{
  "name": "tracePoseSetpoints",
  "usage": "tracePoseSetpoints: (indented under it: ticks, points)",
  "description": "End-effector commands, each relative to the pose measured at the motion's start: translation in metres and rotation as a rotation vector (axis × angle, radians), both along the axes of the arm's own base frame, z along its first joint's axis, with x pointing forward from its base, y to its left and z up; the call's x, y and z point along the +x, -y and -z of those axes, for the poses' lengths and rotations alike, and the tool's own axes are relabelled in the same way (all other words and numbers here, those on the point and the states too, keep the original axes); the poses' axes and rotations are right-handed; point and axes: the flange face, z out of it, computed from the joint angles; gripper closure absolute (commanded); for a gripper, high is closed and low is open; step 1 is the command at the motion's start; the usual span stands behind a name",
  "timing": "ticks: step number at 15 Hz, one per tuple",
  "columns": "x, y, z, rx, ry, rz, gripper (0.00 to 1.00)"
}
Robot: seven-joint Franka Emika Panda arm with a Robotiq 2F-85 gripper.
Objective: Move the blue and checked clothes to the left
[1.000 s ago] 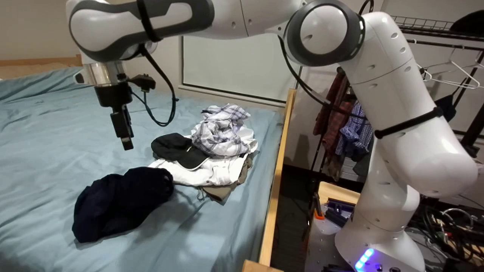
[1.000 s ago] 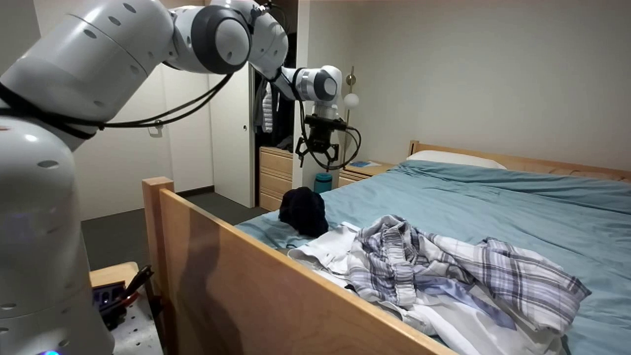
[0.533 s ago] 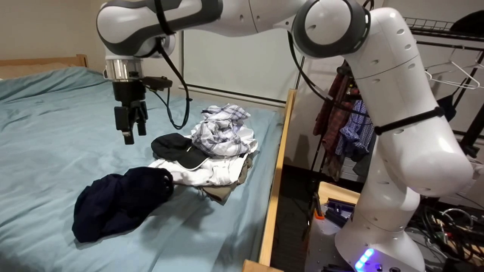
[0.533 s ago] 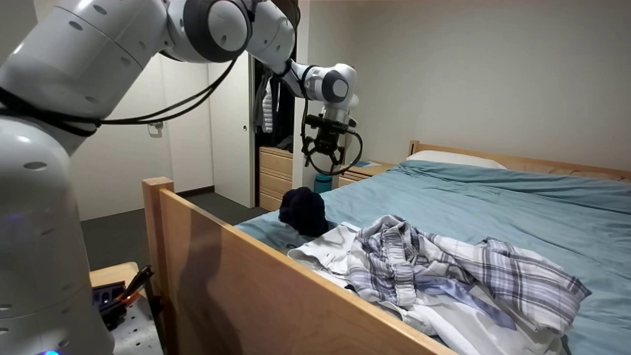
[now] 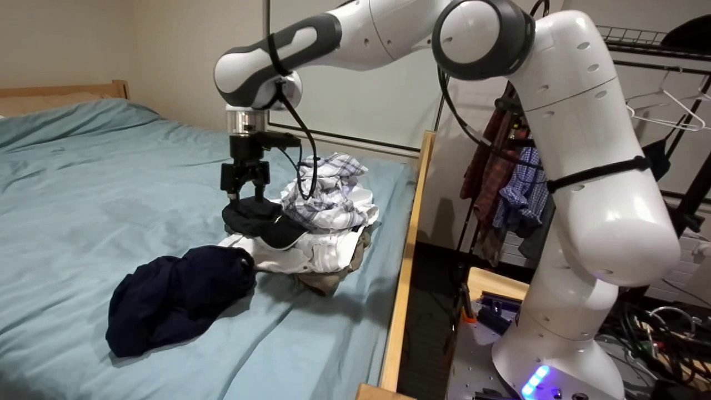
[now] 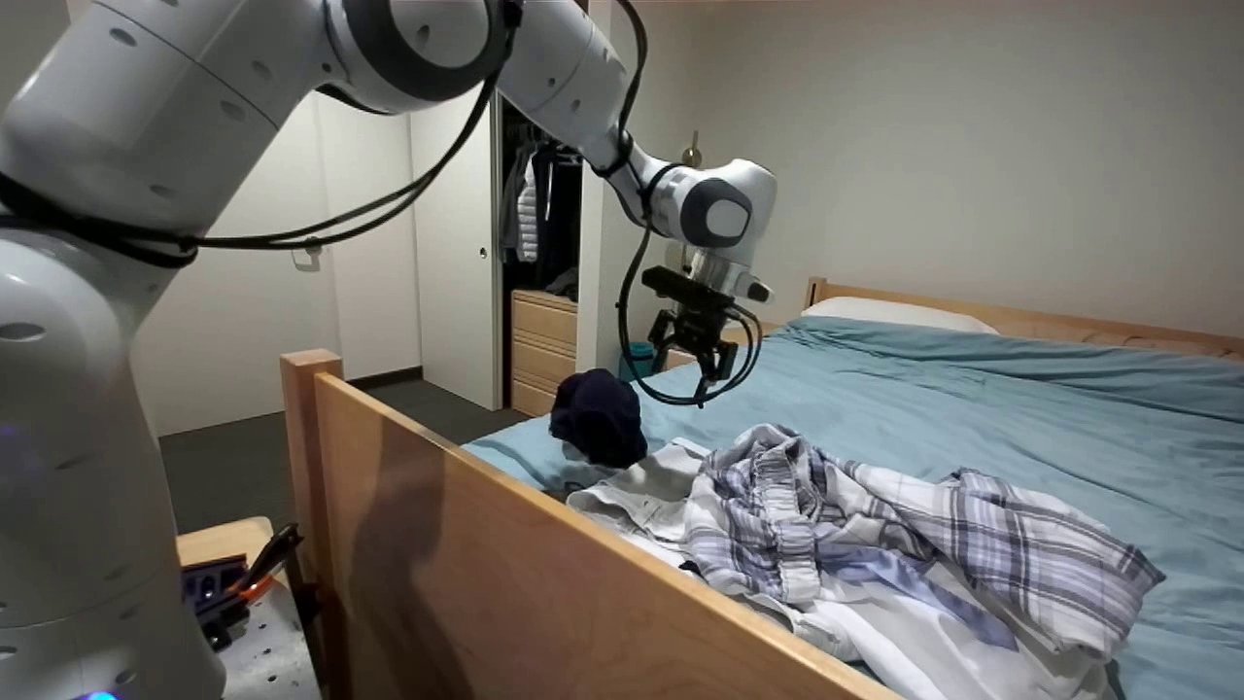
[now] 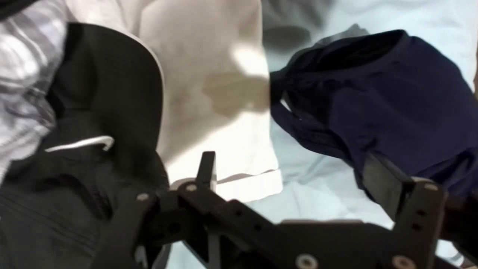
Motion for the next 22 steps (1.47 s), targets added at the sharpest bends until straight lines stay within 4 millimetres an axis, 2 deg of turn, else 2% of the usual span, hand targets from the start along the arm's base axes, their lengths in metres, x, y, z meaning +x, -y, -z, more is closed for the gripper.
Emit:
tracePoseSetpoints:
  ticks: [1,3,5,8,12,16,22]
  points:
    - [-0.034,0.063,-0.008,0.064,0.003,0.187,0.0]
    - [-0.05,0.09,-0.014,0.098,0.01,0.287,0.0]
    - [-0.063,0.108,-0.017,0.123,0.01,0.386,0.0]
    - [-0.082,0.121,-0.02,0.101,0.002,0.501,0.0]
    - [-0.1,0.132,-0.02,-0.016,0.0,0.692,0.0]
    - [-0.104,0.138,-0.016,-0.122,0.002,0.878,0.0]
    - [-0.087,0.142,0.003,-0.28,0.017,1.152,0.0]
